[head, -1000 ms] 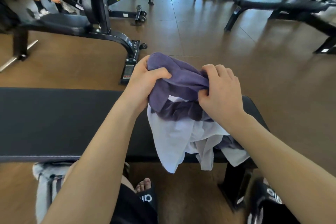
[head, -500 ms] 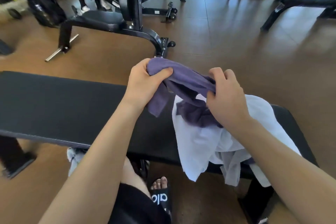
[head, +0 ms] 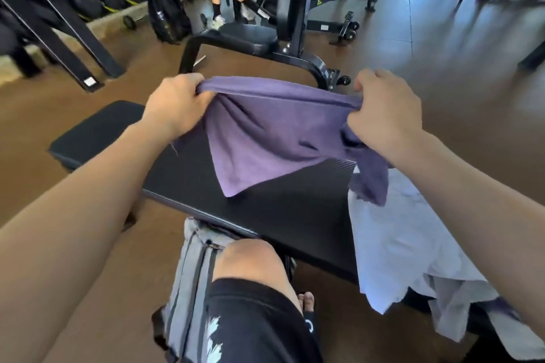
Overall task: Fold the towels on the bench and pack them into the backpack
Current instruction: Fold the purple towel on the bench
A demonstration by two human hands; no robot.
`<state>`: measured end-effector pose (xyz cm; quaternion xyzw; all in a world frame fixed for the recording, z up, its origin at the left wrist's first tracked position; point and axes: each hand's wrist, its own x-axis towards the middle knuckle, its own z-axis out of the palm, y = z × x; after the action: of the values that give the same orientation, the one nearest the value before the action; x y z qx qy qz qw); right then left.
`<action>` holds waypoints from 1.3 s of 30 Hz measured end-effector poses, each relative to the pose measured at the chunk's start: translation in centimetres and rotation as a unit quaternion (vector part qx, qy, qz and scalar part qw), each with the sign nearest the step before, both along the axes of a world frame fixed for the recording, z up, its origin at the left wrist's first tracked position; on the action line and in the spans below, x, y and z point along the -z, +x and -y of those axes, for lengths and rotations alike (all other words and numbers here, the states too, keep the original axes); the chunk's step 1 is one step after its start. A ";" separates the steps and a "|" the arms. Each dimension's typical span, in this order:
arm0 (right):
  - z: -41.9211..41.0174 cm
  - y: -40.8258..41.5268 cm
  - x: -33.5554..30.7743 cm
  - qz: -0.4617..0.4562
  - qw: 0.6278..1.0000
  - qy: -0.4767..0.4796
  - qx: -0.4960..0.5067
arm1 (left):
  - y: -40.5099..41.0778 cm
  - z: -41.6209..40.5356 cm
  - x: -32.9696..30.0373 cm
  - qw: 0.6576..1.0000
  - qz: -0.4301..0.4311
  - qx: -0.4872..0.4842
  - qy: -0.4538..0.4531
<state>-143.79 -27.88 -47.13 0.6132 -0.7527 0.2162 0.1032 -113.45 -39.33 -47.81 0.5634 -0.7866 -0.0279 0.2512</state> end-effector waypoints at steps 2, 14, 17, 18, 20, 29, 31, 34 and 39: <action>0.4 1.1 0.3 0.019 1.000 0.018 -0.004 | 1.3 0.3 0.4 0.998 -0.002 -0.057 0.025; 3.3 3.3 4.2 0.160 0.960 0.224 -0.058 | 1.8 2.4 1.5 0.970 -0.074 -0.130 0.192; 3.8 3.0 4.7 0.155 0.966 0.204 -0.040 | 1.3 3.0 1.3 0.950 -0.148 -0.173 0.214; 4.0 3.0 4.7 0.150 0.970 0.187 -0.035 | 1.0 3.1 1.2 0.941 -0.179 -0.184 0.221; 4.3 3.3 4.8 0.121 0.980 0.152 -0.030 | 0.6 3.5 1.1 0.915 -0.255 -0.205 0.235; 6.1 3.2 1.5 0.063 0.998 -0.029 0.004 | 2.2 4.8 -0.3 0.914 -0.367 -0.146 0.094; 5.7 3.7 0.1 0.040 0.994 -0.103 0.008 | 3.4 4.9 -1.2 0.916 -0.383 -0.112 0.049; 3.7 5.1 0.7 0.016 0.992 -0.119 -0.042 | 5.7 4.3 0.0 0.936 -0.342 -0.085 0.003; -0.7 8.4 9.5 -0.036 0.978 0.054 -0.198 | 11.9 1.3 8.4 0.990 -0.050 -0.099 0.091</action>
<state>-135.40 -27.14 -56.62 0.7620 -0.6231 0.1688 0.0522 -101.54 -40.66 -56.18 0.6569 -0.7075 -0.1022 0.2396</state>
